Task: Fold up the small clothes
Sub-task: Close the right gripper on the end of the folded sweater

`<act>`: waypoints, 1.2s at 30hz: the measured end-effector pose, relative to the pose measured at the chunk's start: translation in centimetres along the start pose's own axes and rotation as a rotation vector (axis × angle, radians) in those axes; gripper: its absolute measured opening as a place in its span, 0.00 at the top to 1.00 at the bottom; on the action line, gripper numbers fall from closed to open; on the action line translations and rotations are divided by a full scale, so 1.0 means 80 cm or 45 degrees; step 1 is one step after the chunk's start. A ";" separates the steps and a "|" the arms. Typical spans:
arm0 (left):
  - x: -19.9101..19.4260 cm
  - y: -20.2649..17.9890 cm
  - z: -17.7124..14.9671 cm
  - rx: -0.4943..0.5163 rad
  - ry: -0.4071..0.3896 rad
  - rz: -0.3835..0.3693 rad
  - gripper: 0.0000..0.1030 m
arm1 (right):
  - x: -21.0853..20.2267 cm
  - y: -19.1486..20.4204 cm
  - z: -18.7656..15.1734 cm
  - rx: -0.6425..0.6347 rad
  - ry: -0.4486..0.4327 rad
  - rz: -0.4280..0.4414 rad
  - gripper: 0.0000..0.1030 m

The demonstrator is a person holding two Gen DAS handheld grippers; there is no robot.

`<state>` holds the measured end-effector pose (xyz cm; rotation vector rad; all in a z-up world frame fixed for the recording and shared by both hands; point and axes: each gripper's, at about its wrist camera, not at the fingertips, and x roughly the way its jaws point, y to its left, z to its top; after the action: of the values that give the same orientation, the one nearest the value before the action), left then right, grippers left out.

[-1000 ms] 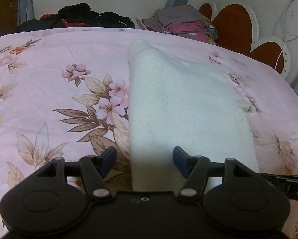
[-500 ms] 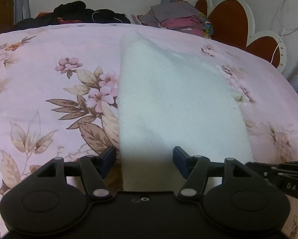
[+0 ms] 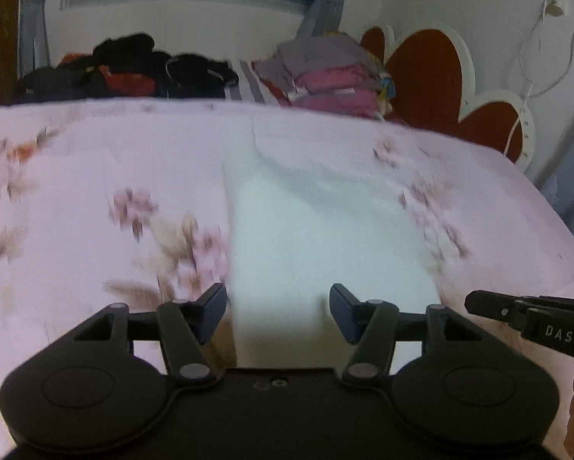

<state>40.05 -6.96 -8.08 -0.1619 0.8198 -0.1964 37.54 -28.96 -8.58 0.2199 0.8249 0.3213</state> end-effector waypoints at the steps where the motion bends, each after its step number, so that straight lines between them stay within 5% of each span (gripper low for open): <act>1: 0.005 0.001 0.010 0.006 -0.018 0.010 0.44 | 0.006 0.003 0.010 0.002 -0.019 -0.001 0.98; 7: 0.051 -0.002 0.052 0.049 -0.046 -0.002 0.58 | 0.063 0.016 0.061 0.042 -0.062 -0.007 0.98; 13: 0.109 0.001 0.071 0.067 -0.031 0.014 0.58 | 0.127 0.011 0.096 0.062 -0.056 -0.075 0.98; 19: 0.140 0.032 0.053 -0.039 0.027 -0.031 0.53 | 0.187 -0.010 0.087 0.027 0.045 -0.175 0.98; 26: 0.139 0.028 0.077 -0.092 -0.032 -0.026 0.55 | 0.176 -0.014 0.104 0.005 -0.077 -0.165 0.98; 31: 0.163 0.033 0.068 -0.117 0.024 0.017 0.40 | 0.207 -0.019 0.094 -0.038 -0.024 -0.207 0.98; 36: 0.156 0.034 0.072 -0.118 0.023 0.042 0.37 | 0.202 -0.035 0.097 0.043 -0.009 -0.199 0.98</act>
<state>52.91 -6.86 -13.61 -0.2339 0.8498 -0.1291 54.13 -26.23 -15.39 0.1868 0.8354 0.1595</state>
